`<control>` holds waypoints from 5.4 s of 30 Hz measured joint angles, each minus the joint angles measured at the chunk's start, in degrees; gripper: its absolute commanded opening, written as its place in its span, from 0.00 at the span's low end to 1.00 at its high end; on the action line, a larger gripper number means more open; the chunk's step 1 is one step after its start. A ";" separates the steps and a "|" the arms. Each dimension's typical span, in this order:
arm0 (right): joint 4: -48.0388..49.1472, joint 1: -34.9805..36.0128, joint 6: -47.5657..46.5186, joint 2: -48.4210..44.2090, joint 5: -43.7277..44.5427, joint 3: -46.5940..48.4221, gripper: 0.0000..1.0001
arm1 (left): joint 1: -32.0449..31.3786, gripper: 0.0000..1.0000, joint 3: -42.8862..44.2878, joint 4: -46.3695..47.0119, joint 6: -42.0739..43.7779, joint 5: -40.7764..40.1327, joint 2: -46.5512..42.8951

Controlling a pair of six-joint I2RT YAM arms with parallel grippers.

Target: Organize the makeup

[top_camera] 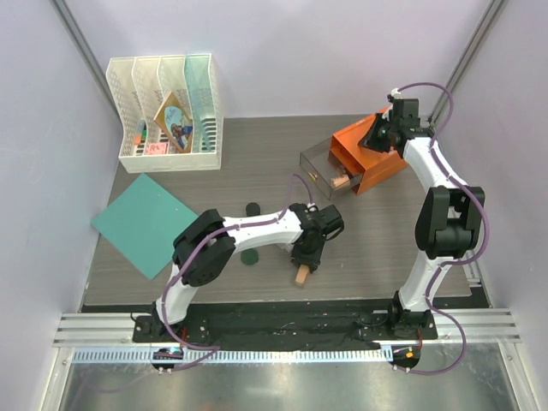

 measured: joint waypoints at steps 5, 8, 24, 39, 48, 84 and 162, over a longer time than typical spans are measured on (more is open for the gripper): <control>-0.15 0.02 -0.02 0.02 0.04 0.13 0.01 | -0.61 0.00 2.73 -5.44 2.27 -3.63 -1.22; -0.39 0.07 0.00 0.13 0.28 0.35 0.01 | -0.63 0.00 8.41 -8.72 4.13 -6.54 -2.16; -5.44 0.59 0.07 1.99 3.08 5.07 0.01 | 13.07 0.00 36.02 -10.16 8.96 -8.63 -3.28; -14.43 0.50 -0.11 4.11 5.51 11.58 0.01 | 18.95 0.00 41.40 -1.31 6.93 1.33 4.52; -14.95 -1.40 -0.13 3.98 8.15 11.65 0.01 | 19.26 0.00 41.64 7.04 4.79 6.19 6.97; -0.31 -2.58 1.73 5.97 5.44 6.86 0.01 | 24.35 0.76 41.72 21.18 -3.15 17.88 16.68; 5.77 -2.86 1.33 6.47 3.69 3.48 0.01 | 10.82 0.35 -11.56 9.73 64.06 -5.22 -6.58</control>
